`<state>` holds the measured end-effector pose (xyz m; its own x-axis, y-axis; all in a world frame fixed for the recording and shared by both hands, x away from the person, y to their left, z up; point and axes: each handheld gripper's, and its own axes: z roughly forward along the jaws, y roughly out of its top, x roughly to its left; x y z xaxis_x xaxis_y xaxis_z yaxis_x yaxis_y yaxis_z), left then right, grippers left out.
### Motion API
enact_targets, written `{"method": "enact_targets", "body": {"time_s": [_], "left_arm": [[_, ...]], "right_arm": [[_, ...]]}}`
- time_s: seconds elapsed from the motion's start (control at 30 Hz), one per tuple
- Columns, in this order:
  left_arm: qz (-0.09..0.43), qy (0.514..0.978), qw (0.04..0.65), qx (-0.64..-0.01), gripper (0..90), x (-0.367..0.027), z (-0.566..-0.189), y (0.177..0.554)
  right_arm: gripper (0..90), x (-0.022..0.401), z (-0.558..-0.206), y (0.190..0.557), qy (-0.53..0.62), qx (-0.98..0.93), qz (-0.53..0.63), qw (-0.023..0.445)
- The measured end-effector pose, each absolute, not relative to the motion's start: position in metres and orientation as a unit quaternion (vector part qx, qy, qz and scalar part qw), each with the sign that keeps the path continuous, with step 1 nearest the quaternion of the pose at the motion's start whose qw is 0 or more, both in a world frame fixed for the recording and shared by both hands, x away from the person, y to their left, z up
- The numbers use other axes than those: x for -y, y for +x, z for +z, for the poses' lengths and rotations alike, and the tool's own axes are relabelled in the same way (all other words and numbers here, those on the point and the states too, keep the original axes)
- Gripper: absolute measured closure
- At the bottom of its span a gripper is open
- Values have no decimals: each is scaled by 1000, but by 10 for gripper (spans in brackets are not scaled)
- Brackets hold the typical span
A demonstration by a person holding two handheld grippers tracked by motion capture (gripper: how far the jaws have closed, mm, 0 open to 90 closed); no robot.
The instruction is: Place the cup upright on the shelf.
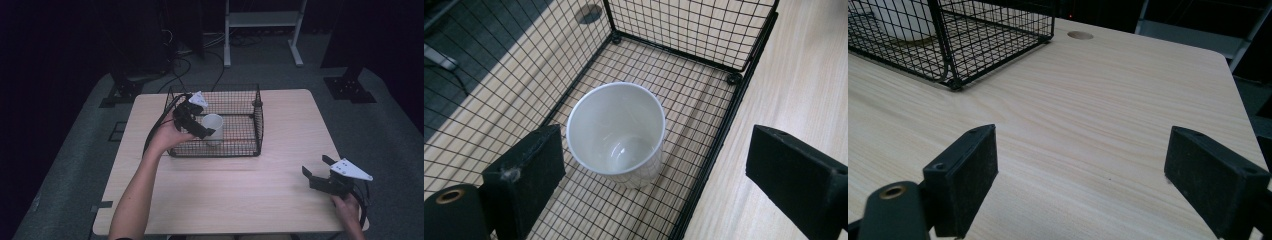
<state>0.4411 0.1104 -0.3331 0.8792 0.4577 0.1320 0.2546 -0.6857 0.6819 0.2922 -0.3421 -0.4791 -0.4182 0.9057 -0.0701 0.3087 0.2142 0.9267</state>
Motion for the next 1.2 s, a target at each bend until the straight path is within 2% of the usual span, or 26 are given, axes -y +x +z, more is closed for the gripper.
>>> {"method": "enact_targets", "body": {"time_s": [1.2], "left_arm": [[175,888,375,-199,80,-141,-333,385]], "right_arm": [[131,343,-479,293,433,-705,456,327]]}}
